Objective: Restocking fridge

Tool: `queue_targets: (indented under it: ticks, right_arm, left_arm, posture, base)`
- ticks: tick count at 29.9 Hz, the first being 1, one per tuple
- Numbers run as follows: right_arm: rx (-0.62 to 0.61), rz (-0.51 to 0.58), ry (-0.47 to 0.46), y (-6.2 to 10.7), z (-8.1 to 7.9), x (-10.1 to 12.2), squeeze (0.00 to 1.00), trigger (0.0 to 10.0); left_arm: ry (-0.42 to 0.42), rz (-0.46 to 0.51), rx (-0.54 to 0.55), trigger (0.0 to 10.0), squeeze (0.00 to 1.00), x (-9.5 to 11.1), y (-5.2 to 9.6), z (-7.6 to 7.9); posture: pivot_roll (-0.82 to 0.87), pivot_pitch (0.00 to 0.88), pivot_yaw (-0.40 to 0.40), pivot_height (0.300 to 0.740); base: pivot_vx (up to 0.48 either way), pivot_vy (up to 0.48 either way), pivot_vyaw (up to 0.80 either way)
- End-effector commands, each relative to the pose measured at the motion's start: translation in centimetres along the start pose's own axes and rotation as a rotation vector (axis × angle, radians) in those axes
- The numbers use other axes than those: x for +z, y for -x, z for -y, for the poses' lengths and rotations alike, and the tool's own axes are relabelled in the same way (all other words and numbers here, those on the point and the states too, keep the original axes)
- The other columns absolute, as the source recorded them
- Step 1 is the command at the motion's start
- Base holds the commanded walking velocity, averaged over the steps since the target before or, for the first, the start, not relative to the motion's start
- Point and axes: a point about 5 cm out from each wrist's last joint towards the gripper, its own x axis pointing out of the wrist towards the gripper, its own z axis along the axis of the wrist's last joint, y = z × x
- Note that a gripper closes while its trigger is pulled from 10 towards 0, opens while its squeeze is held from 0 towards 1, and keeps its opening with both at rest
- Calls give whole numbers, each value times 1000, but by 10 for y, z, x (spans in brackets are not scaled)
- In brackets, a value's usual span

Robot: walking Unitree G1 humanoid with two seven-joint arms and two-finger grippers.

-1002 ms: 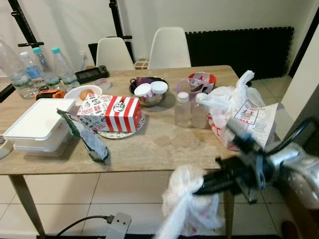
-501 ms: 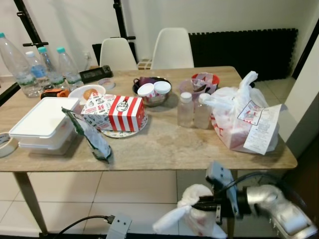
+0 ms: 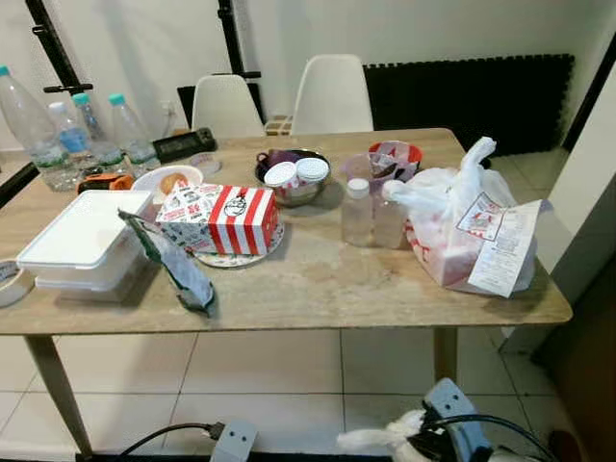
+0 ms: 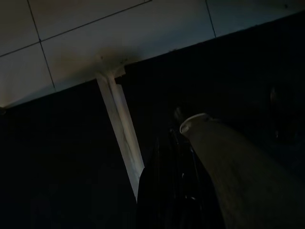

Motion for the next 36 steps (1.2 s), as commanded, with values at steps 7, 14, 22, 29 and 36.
queue_targets:
  ticks: [7, 14, 22, 29, 36]
  right_arm:
    - [-431, 17, -346, 11, 17, -46, 0, 2157]
    - [-511, 16, -400, 12, 18, -54, 0, 10000]
    - [-634, 39, -482, 14, 20, -61, 0, 10000]
    - [-614, 39, -486, 12, 18, -63, 0, 10000]
    - [-615, -5, -495, 13, 16, -69, 0, 10000]
  left_arm:
    - [63, 5, 51, 10000, 0, 12, -3, -13]
    - [62, 9, 53, 10000, 0, 13, -3, -13]
    - [65, 5, 45, 10000, 0, 7, -1, -9]
    - [72, -4, 26, 10000, 0, 4, -1, -6]
    - [65, 2, 14, 10000, 0, 6, -2, -5]
  posture:
    - [-63, 39, 71, 726]
    - [-63, 38, 73, 726]
    - [-66, 35, 78, 726]
    - [-75, 32, 78, 726]
    - [-83, 21, 75, 726]
  base:
    - [0, 0, 0]
    - [0, 0, 0]
    - [0, 0, 0]
    - [0, 0, 0]
    - [0, 0, 0]
